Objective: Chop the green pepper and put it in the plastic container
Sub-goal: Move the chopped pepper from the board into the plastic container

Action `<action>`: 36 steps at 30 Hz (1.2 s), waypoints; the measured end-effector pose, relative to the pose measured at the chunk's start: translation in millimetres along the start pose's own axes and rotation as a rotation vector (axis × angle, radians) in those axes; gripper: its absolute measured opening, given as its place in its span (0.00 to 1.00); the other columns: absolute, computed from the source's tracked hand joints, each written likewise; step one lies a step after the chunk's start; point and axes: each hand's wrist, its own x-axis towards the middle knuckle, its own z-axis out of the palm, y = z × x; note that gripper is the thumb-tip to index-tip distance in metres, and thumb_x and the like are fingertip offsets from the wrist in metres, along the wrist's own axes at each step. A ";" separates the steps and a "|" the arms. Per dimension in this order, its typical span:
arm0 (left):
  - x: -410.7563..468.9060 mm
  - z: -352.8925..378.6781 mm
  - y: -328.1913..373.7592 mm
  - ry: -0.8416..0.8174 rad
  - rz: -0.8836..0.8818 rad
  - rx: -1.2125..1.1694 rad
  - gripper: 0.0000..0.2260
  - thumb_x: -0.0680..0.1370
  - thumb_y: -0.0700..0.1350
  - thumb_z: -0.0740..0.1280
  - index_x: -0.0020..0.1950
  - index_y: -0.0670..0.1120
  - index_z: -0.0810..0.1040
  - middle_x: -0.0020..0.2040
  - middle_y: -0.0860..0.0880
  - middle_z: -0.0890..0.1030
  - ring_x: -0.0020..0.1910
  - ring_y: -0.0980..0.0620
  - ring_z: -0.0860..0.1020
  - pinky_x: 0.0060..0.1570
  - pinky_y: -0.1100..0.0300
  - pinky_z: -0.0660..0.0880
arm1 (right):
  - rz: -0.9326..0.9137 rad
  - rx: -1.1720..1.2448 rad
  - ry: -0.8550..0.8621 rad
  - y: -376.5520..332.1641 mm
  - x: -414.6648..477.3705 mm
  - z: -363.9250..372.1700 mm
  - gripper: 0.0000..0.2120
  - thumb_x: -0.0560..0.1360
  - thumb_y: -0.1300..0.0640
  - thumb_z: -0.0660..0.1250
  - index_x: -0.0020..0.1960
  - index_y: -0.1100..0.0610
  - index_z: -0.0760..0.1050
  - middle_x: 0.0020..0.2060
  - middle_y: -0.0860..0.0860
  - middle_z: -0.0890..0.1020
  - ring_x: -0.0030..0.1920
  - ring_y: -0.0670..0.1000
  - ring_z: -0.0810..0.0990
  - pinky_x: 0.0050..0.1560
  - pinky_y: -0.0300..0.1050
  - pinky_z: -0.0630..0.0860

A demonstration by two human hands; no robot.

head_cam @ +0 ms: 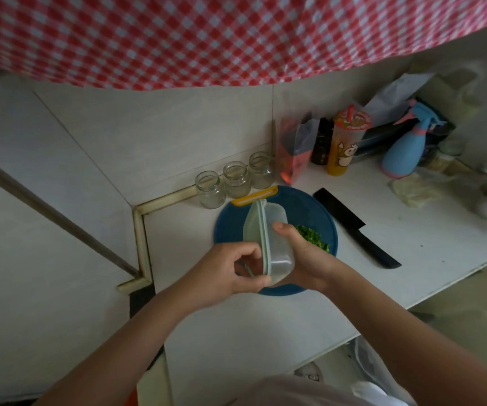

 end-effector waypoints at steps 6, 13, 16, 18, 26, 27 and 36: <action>3.5 9.9 -3.9 0.089 -0.091 -0.259 0.09 0.70 0.49 0.74 0.43 0.47 0.78 0.39 0.52 0.82 0.41 0.54 0.81 0.42 0.60 0.78 | -0.083 -0.109 0.009 -11.7 -1.1 -8.9 0.45 0.60 0.34 0.73 0.70 0.54 0.65 0.60 0.60 0.77 0.59 0.59 0.78 0.60 0.58 0.75; 13.6 -3.9 3.7 0.272 -0.294 -0.662 0.21 0.70 0.55 0.66 0.50 0.38 0.79 0.37 0.45 0.83 0.37 0.49 0.82 0.38 0.60 0.79 | -0.121 -0.503 0.104 -3.9 -6.9 -17.2 0.52 0.61 0.34 0.73 0.76 0.41 0.47 0.69 0.46 0.67 0.68 0.48 0.69 0.68 0.52 0.68; 15.5 -2.0 0.2 0.286 -0.337 -0.642 0.21 0.69 0.55 0.68 0.49 0.37 0.78 0.36 0.45 0.82 0.35 0.50 0.81 0.36 0.61 0.78 | -0.110 -0.583 0.089 -7.9 -12.4 -18.1 0.55 0.60 0.36 0.73 0.75 0.38 0.42 0.69 0.43 0.65 0.67 0.44 0.68 0.65 0.43 0.70; 16.4 -0.1 -2.2 0.272 -0.327 -0.649 0.20 0.69 0.52 0.68 0.48 0.36 0.78 0.37 0.43 0.82 0.35 0.51 0.81 0.36 0.62 0.78 | -0.104 -0.612 0.060 -10.4 -15.4 -18.9 0.54 0.60 0.37 0.72 0.75 0.38 0.41 0.68 0.41 0.64 0.66 0.42 0.68 0.61 0.39 0.71; 14.6 8.0 -1.2 0.339 -0.250 -0.647 0.10 0.76 0.43 0.65 0.43 0.36 0.78 0.34 0.43 0.80 0.33 0.51 0.80 0.35 0.62 0.77 | -0.129 -0.531 0.006 -11.9 -15.8 -18.2 0.51 0.60 0.41 0.73 0.74 0.36 0.46 0.68 0.42 0.68 0.67 0.42 0.69 0.65 0.43 0.70; 14.3 8.9 -2.0 0.369 -0.257 -0.641 0.10 0.77 0.42 0.64 0.42 0.36 0.78 0.33 0.43 0.80 0.32 0.51 0.79 0.35 0.62 0.77 | -0.126 -0.524 -0.001 -11.1 -13.1 -17.8 0.51 0.60 0.41 0.73 0.74 0.36 0.47 0.68 0.43 0.68 0.67 0.43 0.69 0.67 0.46 0.69; 1.9 7.8 -12.5 0.540 -0.356 -0.638 0.12 0.78 0.37 0.59 0.37 0.38 0.76 0.31 0.44 0.76 0.32 0.50 0.77 0.33 0.59 0.75 | -0.111 -0.523 -0.067 -6.8 7.1 -2.2 0.48 0.62 0.45 0.74 0.74 0.35 0.51 0.69 0.44 0.68 0.68 0.45 0.69 0.69 0.49 0.68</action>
